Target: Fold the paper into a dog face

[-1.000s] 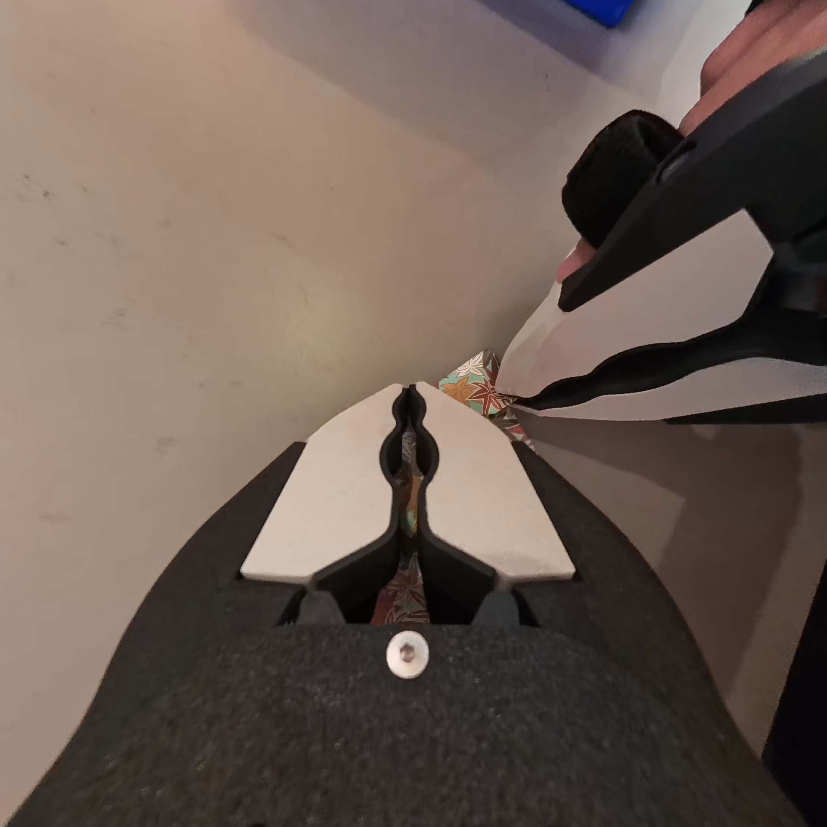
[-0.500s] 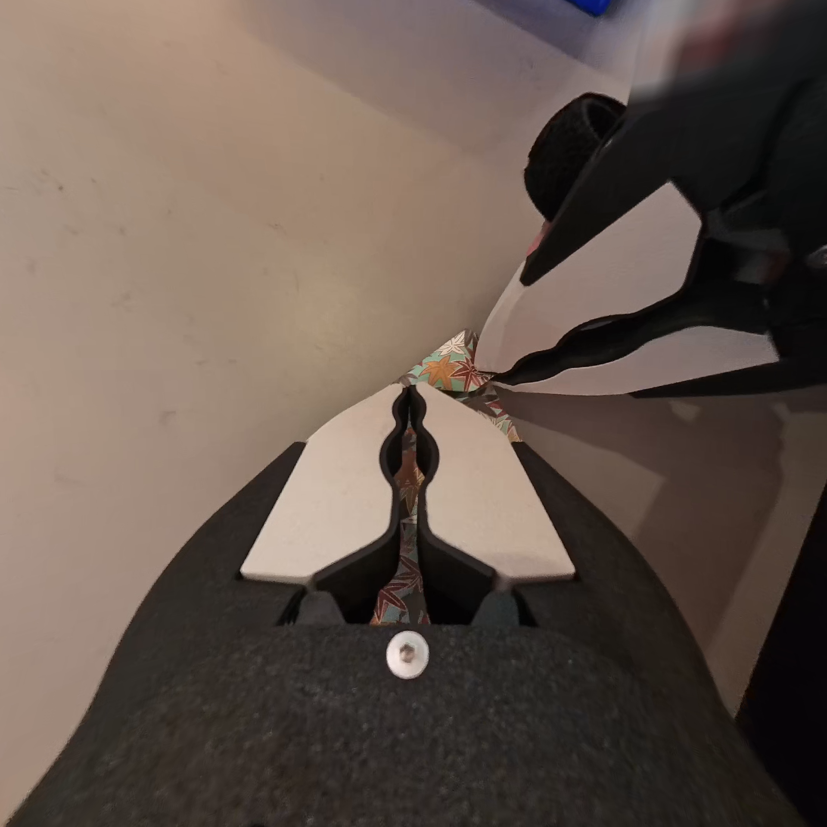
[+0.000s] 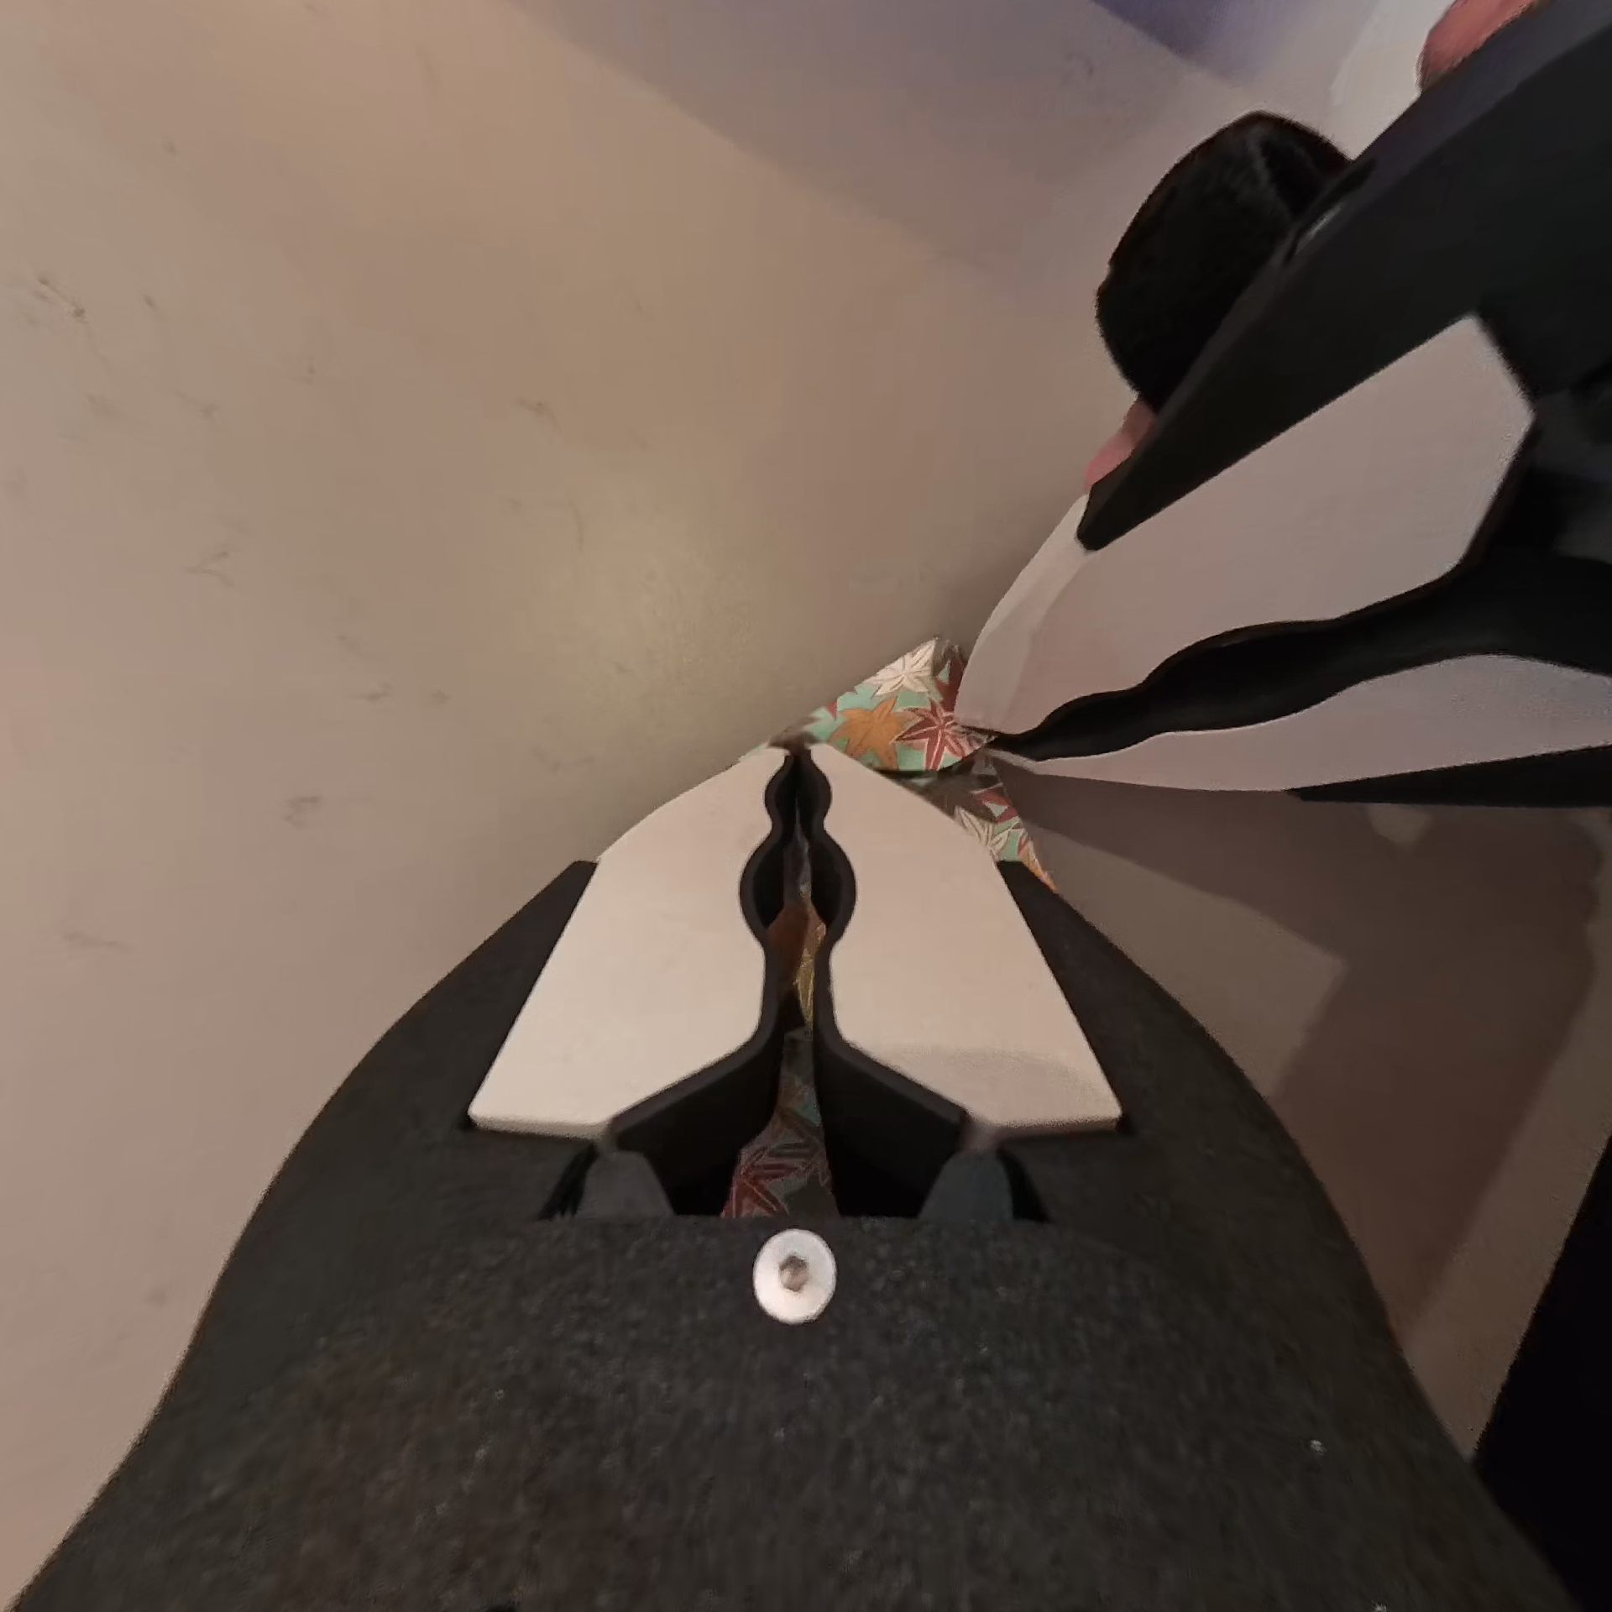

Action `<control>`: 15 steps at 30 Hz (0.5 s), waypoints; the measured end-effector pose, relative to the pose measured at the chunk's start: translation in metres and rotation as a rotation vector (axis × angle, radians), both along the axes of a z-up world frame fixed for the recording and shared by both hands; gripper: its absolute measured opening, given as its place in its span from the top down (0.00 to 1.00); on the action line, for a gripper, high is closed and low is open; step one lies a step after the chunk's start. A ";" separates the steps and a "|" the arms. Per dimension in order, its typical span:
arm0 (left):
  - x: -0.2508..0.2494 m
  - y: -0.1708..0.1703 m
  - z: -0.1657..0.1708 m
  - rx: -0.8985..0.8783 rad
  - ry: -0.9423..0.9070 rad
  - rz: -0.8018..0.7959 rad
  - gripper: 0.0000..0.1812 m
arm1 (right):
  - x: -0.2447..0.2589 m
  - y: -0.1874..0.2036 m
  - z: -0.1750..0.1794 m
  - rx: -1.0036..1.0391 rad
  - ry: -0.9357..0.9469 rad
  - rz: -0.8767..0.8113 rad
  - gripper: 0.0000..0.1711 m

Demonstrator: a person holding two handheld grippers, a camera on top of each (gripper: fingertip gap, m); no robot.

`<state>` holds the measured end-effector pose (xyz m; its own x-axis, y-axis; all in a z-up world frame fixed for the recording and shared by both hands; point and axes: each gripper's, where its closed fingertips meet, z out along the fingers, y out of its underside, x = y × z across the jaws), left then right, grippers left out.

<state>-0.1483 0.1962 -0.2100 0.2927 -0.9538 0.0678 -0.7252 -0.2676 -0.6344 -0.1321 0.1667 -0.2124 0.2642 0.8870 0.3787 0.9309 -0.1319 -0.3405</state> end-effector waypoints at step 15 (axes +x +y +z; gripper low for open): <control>0.005 0.001 0.011 -0.090 -0.093 0.021 1.00 | 0.001 -0.002 0.000 0.013 -0.011 0.014 1.00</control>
